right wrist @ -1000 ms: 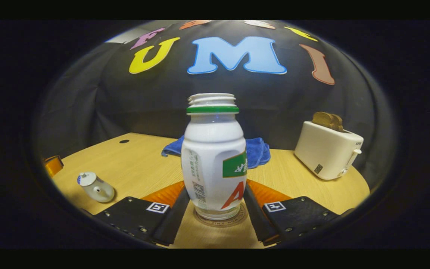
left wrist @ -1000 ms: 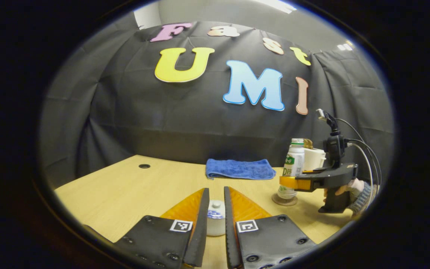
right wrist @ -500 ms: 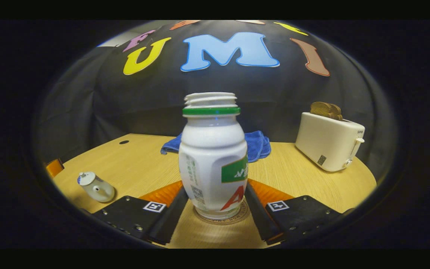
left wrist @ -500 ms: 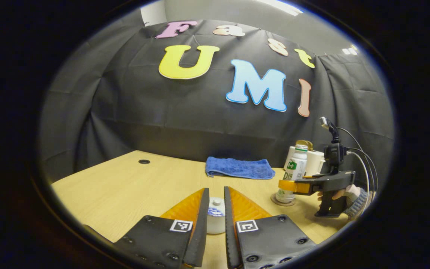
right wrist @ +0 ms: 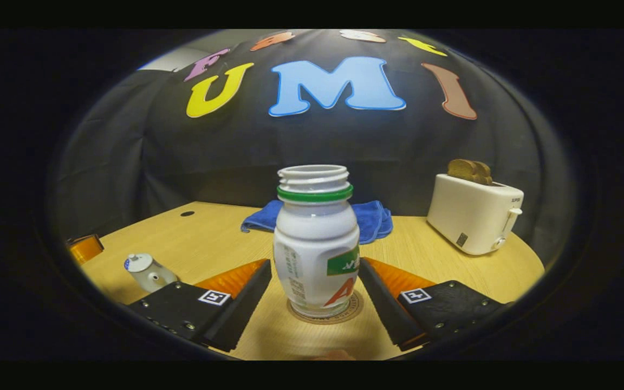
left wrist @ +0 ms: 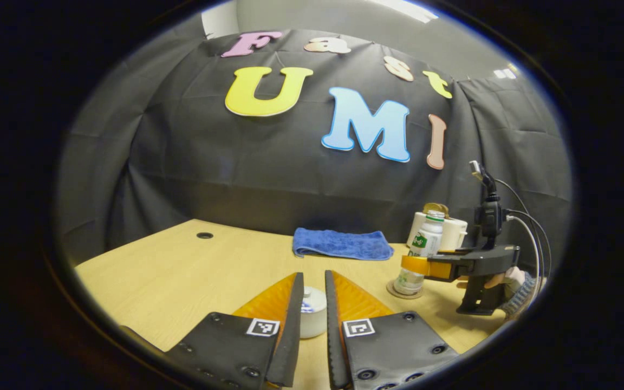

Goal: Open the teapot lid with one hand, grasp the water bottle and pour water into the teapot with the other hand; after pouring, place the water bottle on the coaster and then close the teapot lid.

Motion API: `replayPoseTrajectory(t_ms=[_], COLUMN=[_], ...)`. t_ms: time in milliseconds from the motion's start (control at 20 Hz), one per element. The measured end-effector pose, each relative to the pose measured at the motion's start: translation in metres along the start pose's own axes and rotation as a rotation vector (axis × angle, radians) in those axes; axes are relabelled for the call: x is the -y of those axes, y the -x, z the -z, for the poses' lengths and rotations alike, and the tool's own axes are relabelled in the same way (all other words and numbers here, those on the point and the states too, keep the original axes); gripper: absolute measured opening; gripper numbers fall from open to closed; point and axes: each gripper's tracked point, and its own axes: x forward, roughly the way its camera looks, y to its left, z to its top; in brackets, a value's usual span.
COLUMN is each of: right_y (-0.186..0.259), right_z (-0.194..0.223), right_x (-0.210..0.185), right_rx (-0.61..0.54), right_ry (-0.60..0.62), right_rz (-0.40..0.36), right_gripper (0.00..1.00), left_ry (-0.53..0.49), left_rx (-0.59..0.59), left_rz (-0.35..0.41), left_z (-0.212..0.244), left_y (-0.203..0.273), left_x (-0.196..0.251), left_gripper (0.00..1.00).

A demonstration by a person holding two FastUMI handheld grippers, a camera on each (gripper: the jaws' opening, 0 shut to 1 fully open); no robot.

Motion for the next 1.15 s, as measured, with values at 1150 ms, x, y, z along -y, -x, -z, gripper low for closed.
replayPoseTrajectory(t_ms=[1150], right_y=[0.167], right_z=[0.014], right_x=[-0.015], right_rx=[0.319], right_ry=[0.022], right_rz=[0.297], right_gripper=[0.98], left_ry=[-0.086], left_rx=[0.061], left_rz=[-0.103], left_z=[0.034], left_y=[0.042], left_x=[0.040], left_gripper=[0.39])
